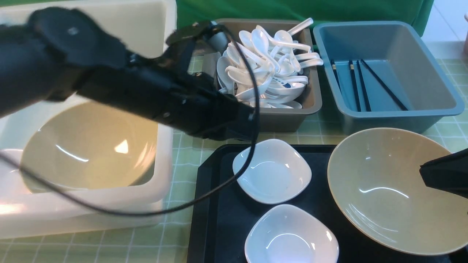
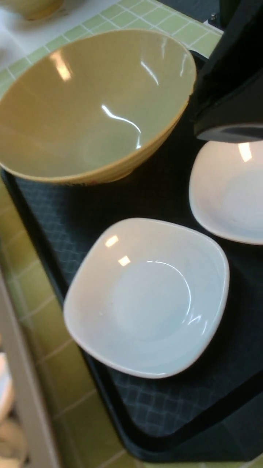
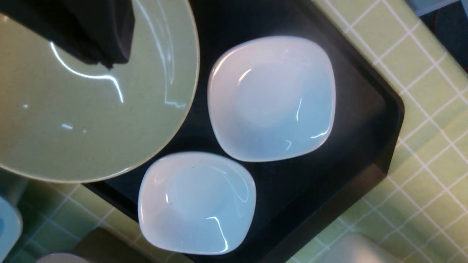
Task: On green table put chopsticks spoon bowls plates into blue grey white boxes.
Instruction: 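Grasp the large bowl on the tray by its rim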
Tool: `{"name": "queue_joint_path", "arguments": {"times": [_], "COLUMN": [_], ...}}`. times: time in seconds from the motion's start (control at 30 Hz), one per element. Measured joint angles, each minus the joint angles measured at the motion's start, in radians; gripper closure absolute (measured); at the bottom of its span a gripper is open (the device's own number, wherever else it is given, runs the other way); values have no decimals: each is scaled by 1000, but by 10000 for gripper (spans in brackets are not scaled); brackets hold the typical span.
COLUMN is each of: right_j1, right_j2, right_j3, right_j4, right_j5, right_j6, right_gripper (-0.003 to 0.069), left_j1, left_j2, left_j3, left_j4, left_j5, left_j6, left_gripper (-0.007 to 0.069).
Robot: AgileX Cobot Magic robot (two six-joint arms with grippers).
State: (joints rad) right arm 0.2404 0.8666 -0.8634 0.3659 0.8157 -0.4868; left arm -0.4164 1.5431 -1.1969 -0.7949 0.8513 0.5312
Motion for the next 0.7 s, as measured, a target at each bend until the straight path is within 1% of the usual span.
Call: {"name": "queue_joint_path", "arguments": {"times": [0.1,0.13,0.2,0.23,0.27,0.3,0.33,0.37,0.4,0.43,0.47,0.57,0.67,0.7], "right_j1": [0,0,0,0,0,0,0,0,0,0,0,0,0,0], "right_j2": [-14,-20,-26,-30,-39,-49,-51,-72,-74,-84,-103,-128,-141,-143], "right_j3": [0,0,0,0,0,0,0,0,0,0,0,0,0,0], "right_j4": [-5,-8,-9,-10,-12,-13,-13,-16,-16,-19,-30,-54,-75,-80], "right_j5": [7,13,17,18,21,22,22,24,24,24,25,29,31,32], "right_j6": [-7,-9,-9,-9,-9,-9,-9,-9,-9,-9,-9,-5,-1,2], "right_gripper": [638,638,638,638,638,638,638,638,638,638,638,638,638,638], "left_j1": [-17,-40,-61,-81,-117,-145,-154,-189,-189,-200,-210,-211,-211,-211], "left_j2": [81,117,143,164,211,242,254,321,321,354,408,488,588,611], "left_j3": [-92,-127,-150,-163,-198,-226,-230,-278,-283,-304,-348,-421,-505,-525], "left_j4": [54,79,93,101,113,115,115,115,114,113,107,90,52,35], "left_j5": [36,37,37,37,39,40,42,51,52,53,54,55,61,68], "left_j6": [-29,-39,-50,-55,-68,-81,-83,-119,-124,-141,-176,-207,-210,-204], "left_gripper": [518,474,435,400,323,263,253,160,151,120,74,43,55,71]}}
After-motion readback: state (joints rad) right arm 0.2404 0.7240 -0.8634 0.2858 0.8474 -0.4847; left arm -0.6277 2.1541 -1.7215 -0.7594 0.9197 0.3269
